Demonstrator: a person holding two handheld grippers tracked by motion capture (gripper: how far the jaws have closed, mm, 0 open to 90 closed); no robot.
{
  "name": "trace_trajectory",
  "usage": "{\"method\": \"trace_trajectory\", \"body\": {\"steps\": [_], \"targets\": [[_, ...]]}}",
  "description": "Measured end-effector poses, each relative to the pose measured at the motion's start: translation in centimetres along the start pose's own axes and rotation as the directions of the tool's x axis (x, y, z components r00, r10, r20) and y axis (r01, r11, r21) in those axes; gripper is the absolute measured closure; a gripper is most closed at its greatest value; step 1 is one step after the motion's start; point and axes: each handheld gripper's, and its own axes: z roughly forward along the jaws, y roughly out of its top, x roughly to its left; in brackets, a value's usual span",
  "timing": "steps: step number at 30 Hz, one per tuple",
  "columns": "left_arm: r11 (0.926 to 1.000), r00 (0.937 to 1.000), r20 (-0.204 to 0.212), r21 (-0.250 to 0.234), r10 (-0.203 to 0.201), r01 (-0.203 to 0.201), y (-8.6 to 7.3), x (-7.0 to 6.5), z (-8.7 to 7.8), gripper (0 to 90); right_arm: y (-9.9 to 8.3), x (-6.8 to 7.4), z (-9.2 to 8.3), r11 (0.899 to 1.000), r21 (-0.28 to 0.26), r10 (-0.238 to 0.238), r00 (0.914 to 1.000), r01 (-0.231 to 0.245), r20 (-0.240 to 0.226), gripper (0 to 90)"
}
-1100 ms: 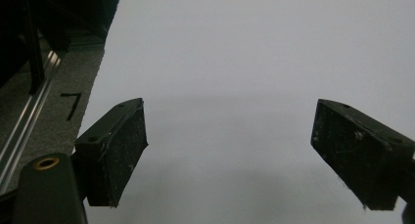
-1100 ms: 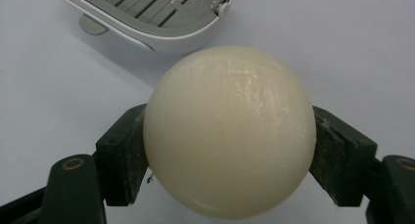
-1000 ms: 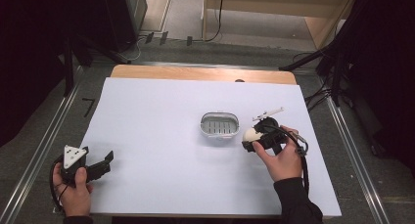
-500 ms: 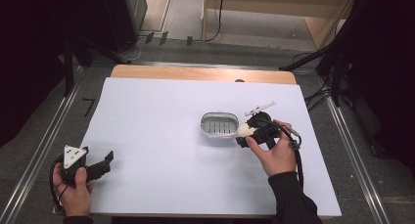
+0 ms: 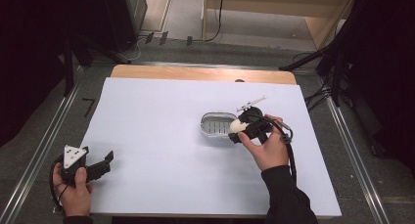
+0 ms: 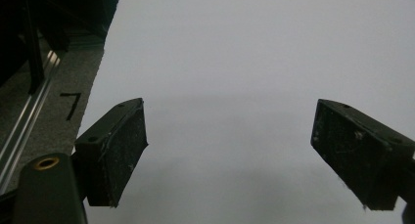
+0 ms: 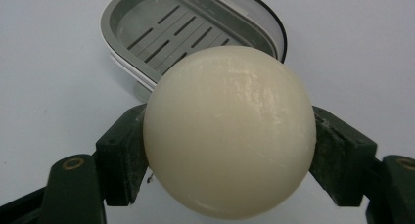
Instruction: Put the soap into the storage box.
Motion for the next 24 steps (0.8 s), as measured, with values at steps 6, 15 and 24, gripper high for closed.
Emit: {"method": "trace_trajectory", "body": {"steps": [6, 15, 24], "targets": [[1.0000, 1.0000, 0.000, 0.000, 0.000, 0.000, 0.0, 0.0, 0.0, 14.4, 0.7, 0.5, 0.3, 1.000, -0.001, -0.005, 1.0000, 0.005, -0.006, 25.5], [1.0000, 1.0000, 0.001, -0.002, -0.004, 0.004, 0.0, 0.0, 0.0, 14.4, 1.8, 1.0, 1.1, 1.000, 0.004, -0.023, 0.9996, 0.024, -0.016, 25.4], [1.0000, 1.0000, 0.002, -0.002, -0.004, 0.004, 0.0, 0.0, 0.0, 14.4, 2.5, 1.3, 1.8, 0.999, 0.013, -0.029, 0.9994, 0.029, -0.020, 25.5]]}}
